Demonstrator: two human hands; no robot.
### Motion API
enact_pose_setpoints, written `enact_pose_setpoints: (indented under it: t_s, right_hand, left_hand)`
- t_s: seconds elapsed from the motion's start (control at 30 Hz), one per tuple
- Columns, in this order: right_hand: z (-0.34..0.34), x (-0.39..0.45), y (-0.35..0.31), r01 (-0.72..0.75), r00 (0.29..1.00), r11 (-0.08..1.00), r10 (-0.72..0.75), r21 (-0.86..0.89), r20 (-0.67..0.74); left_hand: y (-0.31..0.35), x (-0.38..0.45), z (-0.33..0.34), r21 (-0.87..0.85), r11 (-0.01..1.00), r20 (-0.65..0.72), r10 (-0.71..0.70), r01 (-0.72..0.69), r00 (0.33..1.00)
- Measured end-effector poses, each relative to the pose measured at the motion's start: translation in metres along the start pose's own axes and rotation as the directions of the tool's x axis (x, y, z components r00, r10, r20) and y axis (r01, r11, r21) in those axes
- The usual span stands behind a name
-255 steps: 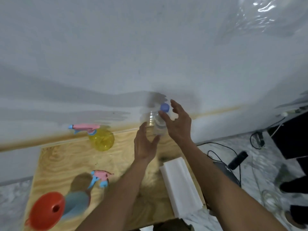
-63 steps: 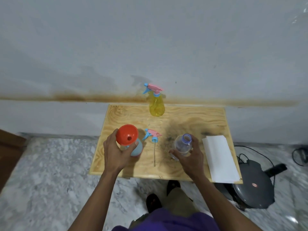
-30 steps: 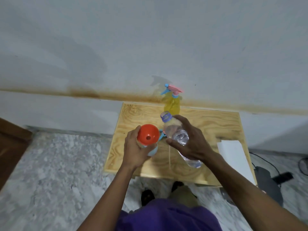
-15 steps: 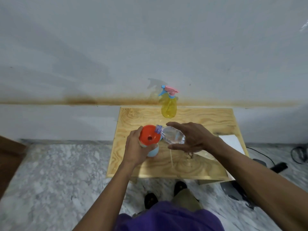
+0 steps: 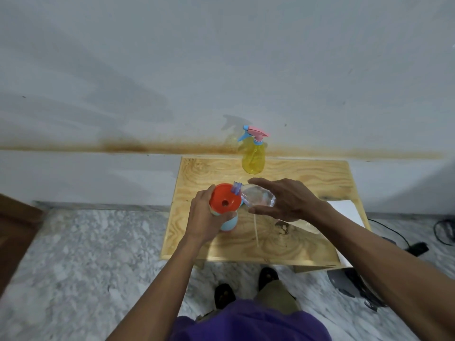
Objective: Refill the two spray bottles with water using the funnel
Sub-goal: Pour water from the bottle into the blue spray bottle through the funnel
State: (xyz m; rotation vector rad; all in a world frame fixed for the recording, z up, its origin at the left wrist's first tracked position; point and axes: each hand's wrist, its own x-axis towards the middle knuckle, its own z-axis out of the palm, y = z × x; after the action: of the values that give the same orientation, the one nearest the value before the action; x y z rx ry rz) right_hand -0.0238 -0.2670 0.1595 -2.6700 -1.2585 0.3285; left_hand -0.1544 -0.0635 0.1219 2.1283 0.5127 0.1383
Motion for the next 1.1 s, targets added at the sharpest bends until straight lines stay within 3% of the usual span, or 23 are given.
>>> enact_pose_setpoints:
  t_s: [0.4, 1.1]
  right_hand:
    - [-0.0038, 0.0067, 0.0002, 0.03, 0.999, 0.993, -0.026, -0.117, 0.038]
    - [-0.0081, 0.001, -0.0023, 0.03, 0.999, 0.986, -0.024, -0.161, 0.039]
  left_hand:
    - [0.0009, 0.0007, -0.0021, 0.026, 0.999, 0.008, 0.022, -0.022, 1.0]
    - [-0.0041, 0.0022, -0.001, 0.061, 0.998, 0.033, -0.01, 0.008, 0.999]
